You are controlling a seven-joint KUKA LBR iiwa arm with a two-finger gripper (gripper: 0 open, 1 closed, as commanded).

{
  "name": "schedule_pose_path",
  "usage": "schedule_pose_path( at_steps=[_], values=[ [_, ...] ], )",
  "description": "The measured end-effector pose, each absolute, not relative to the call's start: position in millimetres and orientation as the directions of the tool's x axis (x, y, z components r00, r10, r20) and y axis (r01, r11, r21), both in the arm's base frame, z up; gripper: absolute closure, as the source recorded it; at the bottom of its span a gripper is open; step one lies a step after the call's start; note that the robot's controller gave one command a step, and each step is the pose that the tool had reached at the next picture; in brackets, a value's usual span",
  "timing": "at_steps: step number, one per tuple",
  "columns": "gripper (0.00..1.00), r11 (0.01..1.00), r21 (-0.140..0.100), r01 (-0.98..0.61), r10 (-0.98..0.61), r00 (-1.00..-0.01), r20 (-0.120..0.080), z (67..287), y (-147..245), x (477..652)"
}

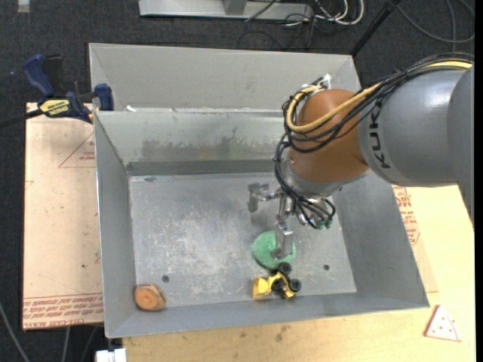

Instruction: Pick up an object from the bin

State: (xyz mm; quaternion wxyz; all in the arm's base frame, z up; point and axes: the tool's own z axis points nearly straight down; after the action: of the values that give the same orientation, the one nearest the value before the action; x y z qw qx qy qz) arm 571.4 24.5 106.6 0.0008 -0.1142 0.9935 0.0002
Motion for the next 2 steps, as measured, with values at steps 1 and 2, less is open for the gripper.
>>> schedule_pose_path(
  at_steps=[1, 2],
  values=[
    [0.00, 0.962, 0.002, -0.273, -0.273, -0.962, -0.005, 83, 1, 568.2],
    [1.00, 0.964, 0.003, -0.266, -0.266, -0.964, 0.002, 73, -6, 567.1]
  ],
)
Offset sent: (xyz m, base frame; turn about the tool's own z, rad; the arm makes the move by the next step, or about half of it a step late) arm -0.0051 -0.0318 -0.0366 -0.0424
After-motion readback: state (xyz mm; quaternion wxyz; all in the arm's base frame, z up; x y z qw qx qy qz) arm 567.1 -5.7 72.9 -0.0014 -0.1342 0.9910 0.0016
